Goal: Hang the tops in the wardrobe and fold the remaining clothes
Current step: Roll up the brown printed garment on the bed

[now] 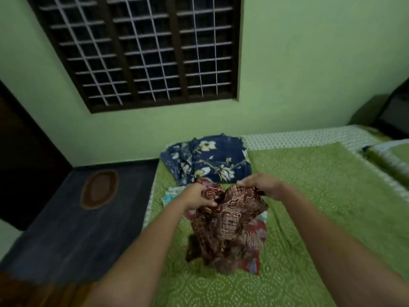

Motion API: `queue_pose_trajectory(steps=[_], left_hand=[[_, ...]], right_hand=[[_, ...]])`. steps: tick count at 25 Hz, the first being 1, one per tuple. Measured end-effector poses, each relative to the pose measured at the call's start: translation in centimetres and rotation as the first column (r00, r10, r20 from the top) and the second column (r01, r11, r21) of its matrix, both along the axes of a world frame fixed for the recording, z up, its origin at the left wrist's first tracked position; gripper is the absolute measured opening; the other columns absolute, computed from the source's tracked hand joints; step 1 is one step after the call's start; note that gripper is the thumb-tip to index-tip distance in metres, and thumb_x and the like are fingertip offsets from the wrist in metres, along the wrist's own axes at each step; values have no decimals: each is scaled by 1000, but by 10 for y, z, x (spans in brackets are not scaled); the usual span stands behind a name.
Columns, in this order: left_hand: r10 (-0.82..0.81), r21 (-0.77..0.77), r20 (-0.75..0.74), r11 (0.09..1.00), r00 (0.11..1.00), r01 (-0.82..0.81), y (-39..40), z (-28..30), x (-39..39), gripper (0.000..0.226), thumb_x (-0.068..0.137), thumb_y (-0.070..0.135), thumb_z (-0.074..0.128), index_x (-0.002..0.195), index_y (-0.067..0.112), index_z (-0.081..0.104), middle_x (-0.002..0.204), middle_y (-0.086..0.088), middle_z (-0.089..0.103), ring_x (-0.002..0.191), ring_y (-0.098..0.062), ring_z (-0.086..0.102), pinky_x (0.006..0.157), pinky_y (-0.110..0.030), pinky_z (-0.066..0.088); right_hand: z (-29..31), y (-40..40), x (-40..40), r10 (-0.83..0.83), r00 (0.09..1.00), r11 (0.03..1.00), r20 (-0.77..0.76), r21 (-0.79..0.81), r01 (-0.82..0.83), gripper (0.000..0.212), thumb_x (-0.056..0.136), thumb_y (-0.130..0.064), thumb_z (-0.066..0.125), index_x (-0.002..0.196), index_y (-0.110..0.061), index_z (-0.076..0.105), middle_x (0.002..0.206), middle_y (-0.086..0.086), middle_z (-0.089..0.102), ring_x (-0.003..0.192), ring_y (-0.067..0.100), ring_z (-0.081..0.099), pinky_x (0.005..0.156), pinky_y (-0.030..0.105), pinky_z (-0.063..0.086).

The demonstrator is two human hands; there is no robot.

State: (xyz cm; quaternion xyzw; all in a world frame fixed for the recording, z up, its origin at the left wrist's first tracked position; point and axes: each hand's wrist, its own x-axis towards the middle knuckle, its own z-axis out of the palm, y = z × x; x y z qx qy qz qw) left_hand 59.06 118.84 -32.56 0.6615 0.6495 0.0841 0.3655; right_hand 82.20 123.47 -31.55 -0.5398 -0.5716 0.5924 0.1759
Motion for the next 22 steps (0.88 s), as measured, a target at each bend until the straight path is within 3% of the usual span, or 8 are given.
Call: queue_pose_trajectory(steps=[4, 6, 8, 11, 14, 16, 19, 22], left_hand=[[135, 244, -148, 965, 980, -96, -43, 114, -44, 35, 94, 36, 57, 113, 8, 66, 104, -14, 66, 97, -28, 60, 72, -30, 41], [265, 376, 70, 886, 962, -272, -64, 158, -60, 34, 97, 33, 51, 117, 8, 64, 112, -15, 66, 106, -31, 60, 79, -31, 42], [235, 371, 334, 857, 913, -356, -86, 192, -57, 33, 97, 36, 49, 118, 14, 62, 113, -11, 67, 109, -28, 60, 93, -33, 44], [-17, 445, 318, 885, 948, -134, -111, 235, -24, 19, 97, 34, 50, 106, 21, 62, 96, 4, 68, 93, -14, 64, 89, -25, 48], [-164, 558, 119, 827, 979, 70, -132, 275, -1, 17, 96, 33, 52, 90, 24, 65, 87, 8, 67, 83, -6, 63, 82, -25, 47], [-158, 600, 121, 798, 980, 54, -140, 293, -11, 18, 96, 33, 52, 87, 27, 65, 87, 6, 68, 82, -8, 64, 82, -28, 49], [-61, 731, 114, 681, 992, -42, -147, 305, -40, 18, 98, 34, 48, 95, 28, 64, 88, 10, 66, 80, -7, 61, 78, -25, 45], [80, 790, 70, 604, 994, -104, -147, 293, -67, 18, 98, 36, 47, 102, 28, 63, 75, 7, 62, 59, -7, 50, 58, -19, 37]], right_hand=[[102, -30, 20, -10, 962, 994, 272, 110, -21, 17, 83, -26, 72, 79, -13, 63, 80, 4, 62, 73, 16, 57, 62, 23, 45], [143, -49, 26, 207, 676, 969, 708, -52, -243, 16, 85, -29, 68, 87, -15, 62, 89, 2, 57, 72, 13, 51, 54, 18, 43], [174, -79, 7, 312, 498, 912, 809, -108, -396, 38, 91, -31, 63, 122, -10, 57, 119, 1, 54, 100, 16, 55, 65, 17, 48], [207, -115, -55, 200, 932, 843, 302, 432, -321, 80, 78, -24, 77, 146, -16, 34, 139, 1, 44, 129, 20, 41, 106, 34, 37], [220, -134, -93, 268, 961, 812, -68, 553, -187, 51, 71, -4, 79, 117, -14, 59, 108, 5, 66, 105, 22, 61, 95, 38, 49], [212, -134, -94, 246, 958, 783, 145, 553, -285, 26, 77, -5, 75, 100, -10, 65, 103, 8, 68, 92, 19, 63, 84, 28, 51], [175, -128, -78, 75, 706, 722, 704, 451, -525, 18, 91, -13, 58, 103, 0, 63, 102, 13, 62, 86, 23, 56, 75, 29, 48], [153, -127, -50, -52, 665, 804, 745, 426, -414, 30, 86, -17, 65, 111, 1, 65, 99, 13, 63, 85, 20, 56, 75, 29, 45]])
